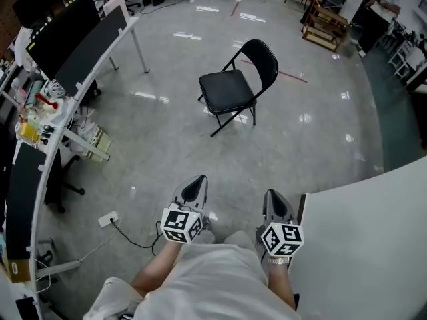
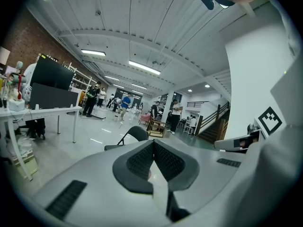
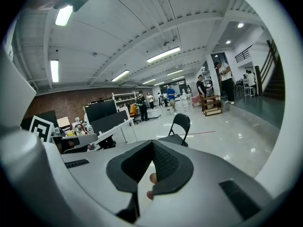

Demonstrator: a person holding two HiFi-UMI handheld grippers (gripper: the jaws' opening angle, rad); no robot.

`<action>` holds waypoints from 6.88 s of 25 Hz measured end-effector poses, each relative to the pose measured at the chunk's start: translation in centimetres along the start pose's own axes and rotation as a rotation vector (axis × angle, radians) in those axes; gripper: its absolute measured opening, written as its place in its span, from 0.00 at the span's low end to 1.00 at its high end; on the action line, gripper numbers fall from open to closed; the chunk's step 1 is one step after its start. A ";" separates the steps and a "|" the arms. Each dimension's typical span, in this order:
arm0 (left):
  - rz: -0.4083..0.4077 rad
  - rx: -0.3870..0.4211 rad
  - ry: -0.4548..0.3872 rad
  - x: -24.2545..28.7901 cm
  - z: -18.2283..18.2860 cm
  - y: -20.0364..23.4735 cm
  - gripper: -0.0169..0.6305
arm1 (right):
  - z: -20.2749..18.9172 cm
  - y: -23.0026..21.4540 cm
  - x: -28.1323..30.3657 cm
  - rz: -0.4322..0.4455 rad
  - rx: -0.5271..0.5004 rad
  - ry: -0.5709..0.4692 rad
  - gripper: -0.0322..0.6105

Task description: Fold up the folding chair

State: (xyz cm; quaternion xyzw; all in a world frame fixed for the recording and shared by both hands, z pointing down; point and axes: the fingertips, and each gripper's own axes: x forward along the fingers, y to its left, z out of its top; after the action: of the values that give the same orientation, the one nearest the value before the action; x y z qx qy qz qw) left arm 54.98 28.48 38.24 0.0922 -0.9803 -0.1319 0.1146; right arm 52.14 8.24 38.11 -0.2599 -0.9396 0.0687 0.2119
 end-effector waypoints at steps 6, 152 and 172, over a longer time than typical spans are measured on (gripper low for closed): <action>0.005 -0.004 0.023 1.1 -0.1 0.4 0.05 | 0.6 -0.8 1.4 -0.004 0.002 0.009 0.06; 0.305 -0.219 0.151 75.1 -5.2 23.2 0.05 | 15.6 -40.7 80.5 0.131 -0.186 0.278 0.06; 0.373 -0.288 0.183 77.0 -17.7 30.4 0.05 | 13.0 -42.1 90.2 0.219 -0.149 0.388 0.30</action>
State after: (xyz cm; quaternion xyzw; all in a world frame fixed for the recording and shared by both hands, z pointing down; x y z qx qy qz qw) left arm -18.88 36.83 78.79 -0.0959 -0.9370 -0.2379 0.2371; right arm -42.69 18.67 69.19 -0.3834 -0.8501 -0.0294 0.3599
